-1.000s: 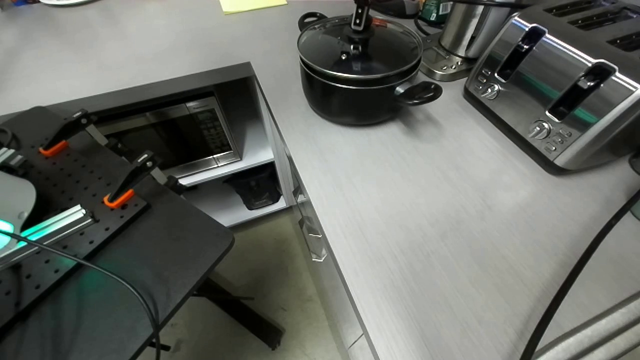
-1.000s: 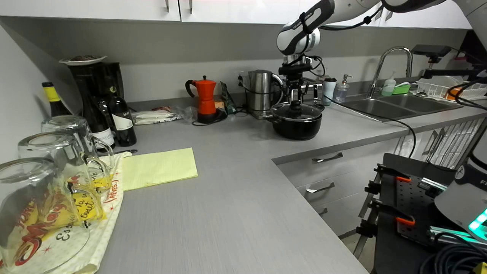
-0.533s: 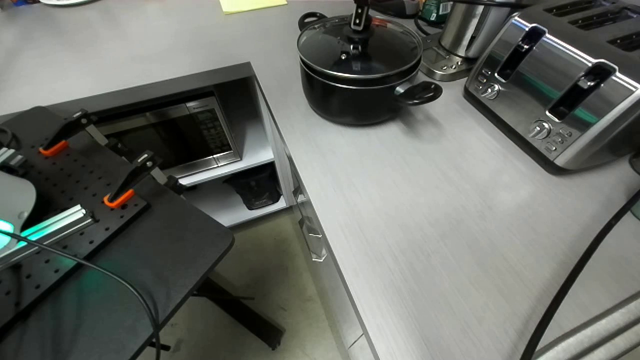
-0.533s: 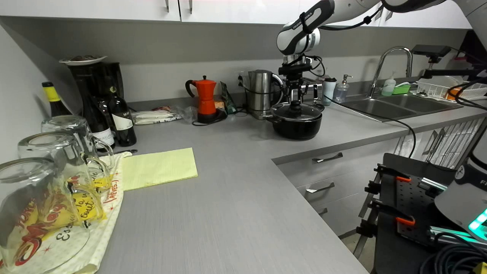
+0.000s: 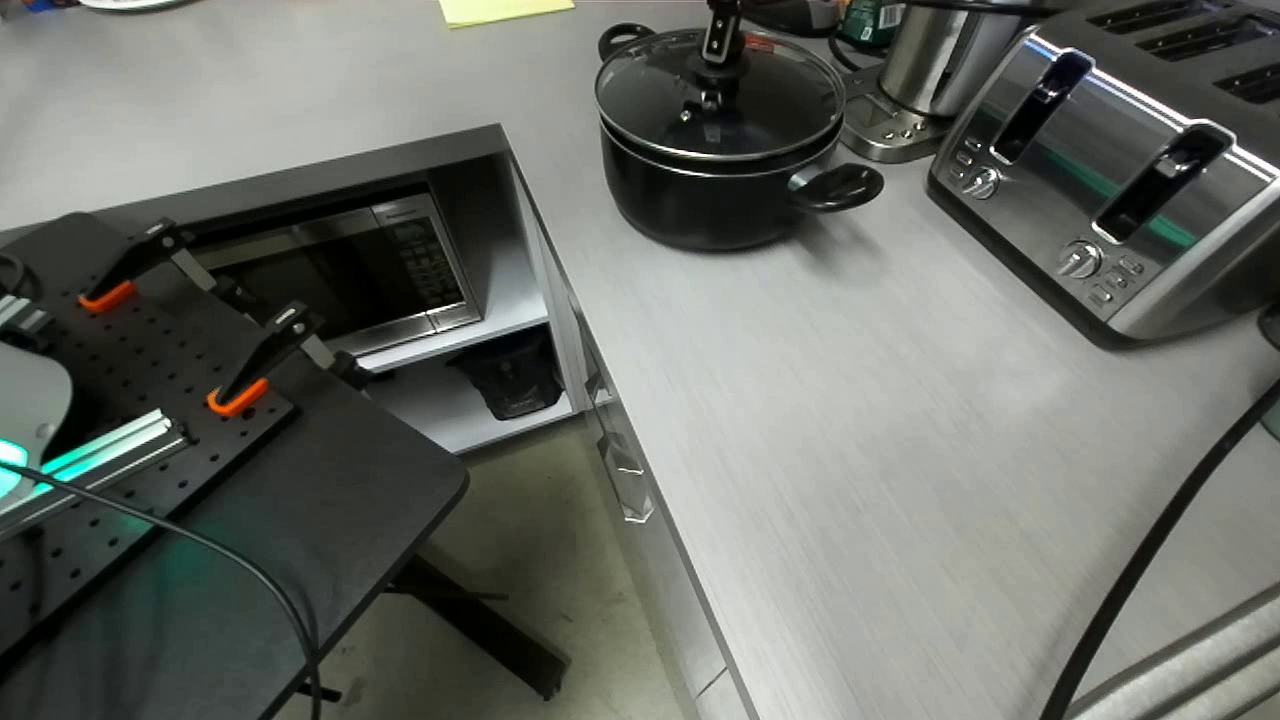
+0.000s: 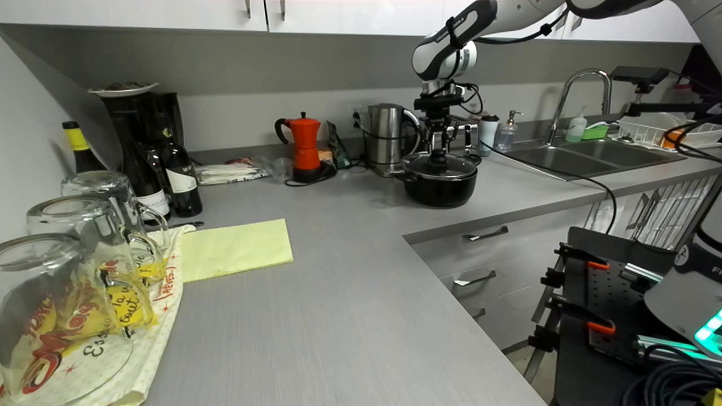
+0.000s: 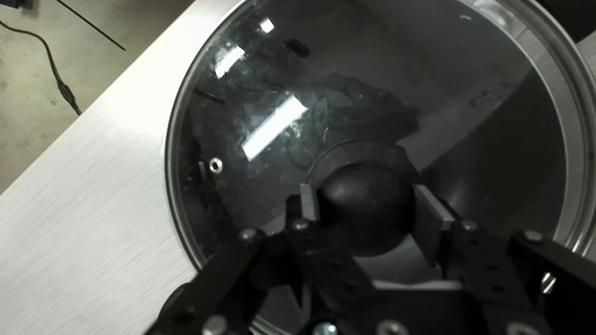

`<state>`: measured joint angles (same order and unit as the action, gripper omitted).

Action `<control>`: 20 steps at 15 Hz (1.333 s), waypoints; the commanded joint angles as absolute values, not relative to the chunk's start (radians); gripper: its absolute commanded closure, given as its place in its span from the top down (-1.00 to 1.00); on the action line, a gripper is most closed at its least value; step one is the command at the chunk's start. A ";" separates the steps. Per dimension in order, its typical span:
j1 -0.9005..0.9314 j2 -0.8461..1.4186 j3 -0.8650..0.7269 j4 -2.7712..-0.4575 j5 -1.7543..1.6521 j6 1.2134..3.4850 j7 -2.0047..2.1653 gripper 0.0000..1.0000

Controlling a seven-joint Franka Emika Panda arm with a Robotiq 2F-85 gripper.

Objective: Put the glass lid on the black pot.

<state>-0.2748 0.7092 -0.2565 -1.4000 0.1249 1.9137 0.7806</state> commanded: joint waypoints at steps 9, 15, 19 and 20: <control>-0.292 0.686 -0.263 -1.434 0.163 1.918 0.784 -0.50; -0.298 0.686 -0.264 -1.440 0.170 1.922 0.782 -0.50; -0.301 0.685 -0.264 -1.446 0.175 1.924 0.781 -0.50; -0.302 0.684 -0.265 -1.447 0.174 1.924 0.782 -0.50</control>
